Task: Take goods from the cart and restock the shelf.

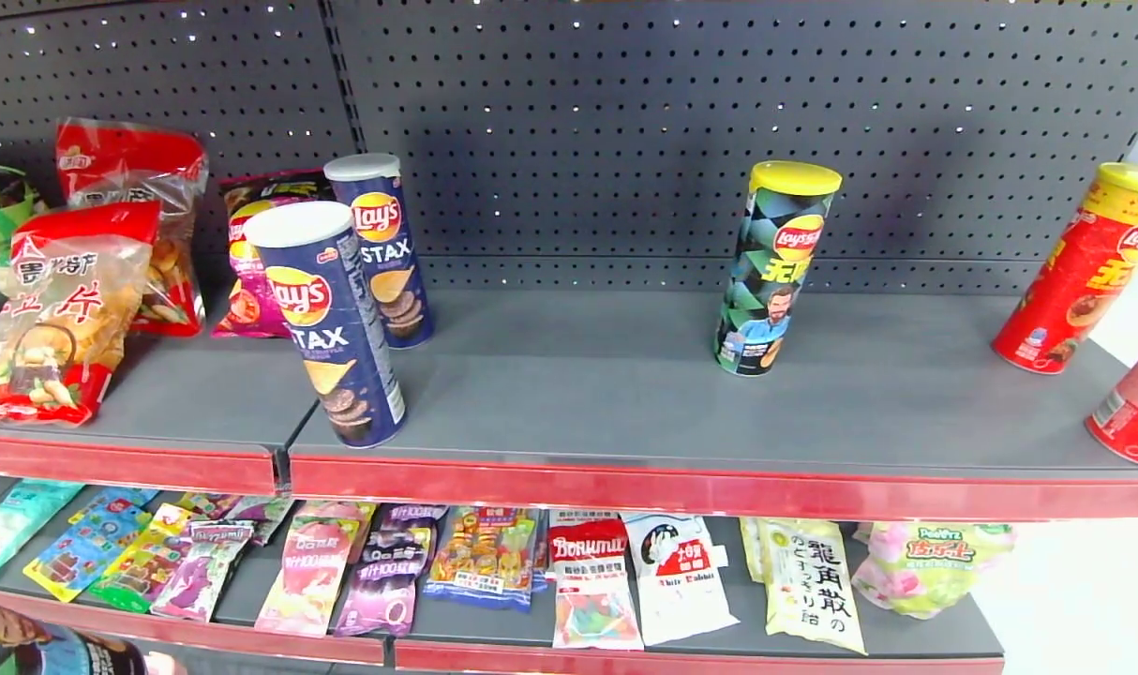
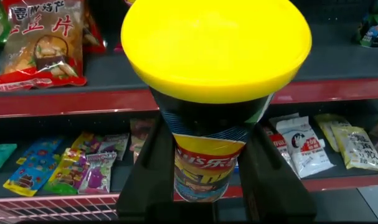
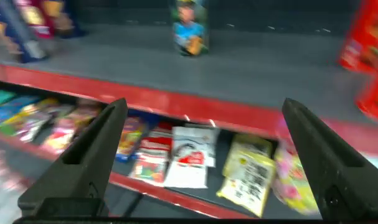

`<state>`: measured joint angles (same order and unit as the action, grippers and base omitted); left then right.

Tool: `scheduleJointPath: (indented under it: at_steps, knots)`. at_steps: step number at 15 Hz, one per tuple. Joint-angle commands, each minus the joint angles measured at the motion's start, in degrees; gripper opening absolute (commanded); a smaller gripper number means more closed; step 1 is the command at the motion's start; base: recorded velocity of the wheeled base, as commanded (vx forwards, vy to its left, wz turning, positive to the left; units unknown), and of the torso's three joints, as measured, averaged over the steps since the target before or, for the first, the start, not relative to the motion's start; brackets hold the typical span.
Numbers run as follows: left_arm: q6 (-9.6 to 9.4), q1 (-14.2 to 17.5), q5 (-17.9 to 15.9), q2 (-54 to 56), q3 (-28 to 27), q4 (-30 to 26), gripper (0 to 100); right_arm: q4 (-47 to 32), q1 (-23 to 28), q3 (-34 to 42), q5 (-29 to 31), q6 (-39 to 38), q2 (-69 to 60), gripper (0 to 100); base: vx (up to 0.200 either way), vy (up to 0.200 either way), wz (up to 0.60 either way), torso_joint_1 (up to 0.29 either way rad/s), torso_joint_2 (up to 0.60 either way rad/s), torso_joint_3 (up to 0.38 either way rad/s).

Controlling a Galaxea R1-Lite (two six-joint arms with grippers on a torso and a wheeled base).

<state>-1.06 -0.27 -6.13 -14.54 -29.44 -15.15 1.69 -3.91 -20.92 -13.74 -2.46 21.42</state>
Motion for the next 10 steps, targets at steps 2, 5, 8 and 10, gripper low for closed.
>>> scheduleJointPath:
  at_steps: [2,5,8,10]
  knots:
    - [0.01,-0.08,-0.11,-2.68,-0.53,0.91,0,18.87,-5.49,-17.14,-10.52,-0.09,43.62,100,0.0,0.0,0.0,0.0,0.0,0.0]
    - [-0.08,-0.08,-0.11,-4.53,-0.62,3.29,0,28.1,-2.5,-23.55,-19.22,0.62,59.7,100,0.0,0.0,0.0,0.0,0.0,0.0]
    - [-0.08,-0.08,-1.25,-5.14,-1.5,4.25,0,28.28,-1.45,-31.9,-25.99,5.1,71.66,100,0.0,0.0,0.0,0.0,0.0,0.0]
    - [-0.17,-0.08,-1.87,-5.58,-1.85,4.96,0,28.28,-0.57,-35.59,-29.59,8.53,75.79,100,0.0,0.0,0.0,0.0,0.0,0.0]
